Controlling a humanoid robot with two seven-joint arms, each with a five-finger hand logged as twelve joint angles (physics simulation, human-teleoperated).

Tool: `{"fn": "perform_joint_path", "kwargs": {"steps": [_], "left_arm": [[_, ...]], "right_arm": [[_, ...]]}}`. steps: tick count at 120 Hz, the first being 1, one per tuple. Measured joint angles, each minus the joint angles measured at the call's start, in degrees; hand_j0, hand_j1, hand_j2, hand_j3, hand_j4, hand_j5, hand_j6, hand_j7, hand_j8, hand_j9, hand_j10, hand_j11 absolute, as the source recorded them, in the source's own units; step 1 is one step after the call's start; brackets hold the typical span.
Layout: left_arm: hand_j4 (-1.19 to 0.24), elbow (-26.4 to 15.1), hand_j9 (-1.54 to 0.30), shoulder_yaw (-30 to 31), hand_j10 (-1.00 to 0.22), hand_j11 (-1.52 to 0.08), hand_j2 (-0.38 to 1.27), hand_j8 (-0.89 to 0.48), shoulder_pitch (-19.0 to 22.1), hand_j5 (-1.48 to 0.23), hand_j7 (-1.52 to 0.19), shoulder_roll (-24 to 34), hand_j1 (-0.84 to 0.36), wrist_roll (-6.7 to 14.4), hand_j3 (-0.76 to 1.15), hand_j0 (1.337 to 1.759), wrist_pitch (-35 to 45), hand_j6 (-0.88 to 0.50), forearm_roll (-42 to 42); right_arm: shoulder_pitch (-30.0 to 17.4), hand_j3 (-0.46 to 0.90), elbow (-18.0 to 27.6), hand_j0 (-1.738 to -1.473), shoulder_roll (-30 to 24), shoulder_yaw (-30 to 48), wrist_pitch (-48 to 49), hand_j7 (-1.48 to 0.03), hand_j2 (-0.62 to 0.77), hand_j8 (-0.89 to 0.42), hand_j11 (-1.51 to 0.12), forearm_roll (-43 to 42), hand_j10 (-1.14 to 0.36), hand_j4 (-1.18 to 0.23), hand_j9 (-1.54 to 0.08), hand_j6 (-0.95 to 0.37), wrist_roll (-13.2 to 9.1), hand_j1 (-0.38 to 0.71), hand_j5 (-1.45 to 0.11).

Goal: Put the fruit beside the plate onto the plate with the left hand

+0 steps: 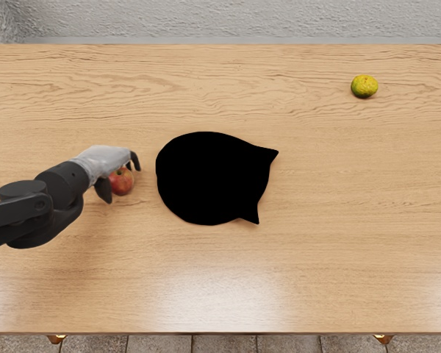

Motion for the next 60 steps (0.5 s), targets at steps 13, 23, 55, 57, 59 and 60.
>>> {"fn": "perform_joint_path", "kwargs": {"steps": [13, 23, 55, 57, 59, 60], "left_arm": [[-0.43, 0.1, -0.55, 0.0, -0.43, -0.55, 0.09, -0.43, 0.3, -0.55, -0.55, -0.1, -0.16, 0.0, 0.0, 1.658, 0.1, -0.43, 0.0], [-0.45, 0.2, -0.58, 0.0, -0.45, -0.58, 0.09, -0.45, 0.3, -0.58, -0.58, -0.1, -0.18, 0.0, 0.0, 1.658, 0.1, -0.43, 0.0], [-0.52, 0.7, -0.68, 0.0, -0.52, -0.68, 0.1, -0.48, 0.3, -0.67, -0.68, -1.1, -0.24, 0.0, 0.0, 1.656, 0.1, -0.49, 0.2], [-0.53, 0.8, -0.68, 0.0, -0.52, -0.68, 0.1, -0.48, 0.3, -0.67, -0.68, -1.1, -0.23, 0.0, 0.0, 1.655, 0.1, -0.49, 0.2], [-0.53, 0.8, -0.69, 0.0, -0.53, -0.69, 0.1, -0.48, 0.3, -0.68, -0.69, -1.1, -0.23, 0.1, 0.0, 1.655, 0.1, -0.49, 0.3], [-0.53, 0.9, -0.69, 0.0, -0.53, -0.69, 0.1, -0.48, 0.3, -0.68, -0.69, -1.1, -0.23, 0.1, 0.0, 1.655, 0.1, -0.49, 0.3]], "right_arm": [[0.0, 0.0, 0.0, -1.658, 0.0, 0.0, 0.0, 0.0, 0.0, 0.0, 0.0, 0.0, 0.0, 0.0, 0.0, 0.0, 0.0, -0.35, 0.0], [0.0, 0.0, 0.0, -1.658, 0.0, 0.0, 0.0, 0.0, 0.0, 0.0, 0.0, 0.0, 0.0, 0.0, 0.0, 0.0, 0.0, -0.35, 0.0], [0.0, 0.0, 0.0, -1.658, 0.0, 0.0, 0.0, 0.0, 0.0, 0.0, 0.0, 0.0, 0.0, 0.0, 0.0, 0.0, 0.0, -0.35, 0.0], [0.0, 0.0, 0.0, -1.658, 0.0, 0.0, 0.0, 0.0, 0.0, 0.0, 0.0, 0.0, 0.0, 0.0, 0.0, 0.0, 0.0, -0.35, 0.0], [0.0, 0.0, 0.0, -1.658, 0.0, 0.0, 0.0, 0.0, 0.0, 0.0, 0.0, 0.0, 0.0, 0.0, 0.0, 0.0, 0.0, -0.35, 0.0], [0.0, 0.0, 0.0, -1.658, 0.0, 0.0, 0.0, 0.0, 0.0, 0.0, 0.0, 0.0, 0.0, 0.0, 0.0, 0.0, 0.0, -0.35, 0.0]]}}
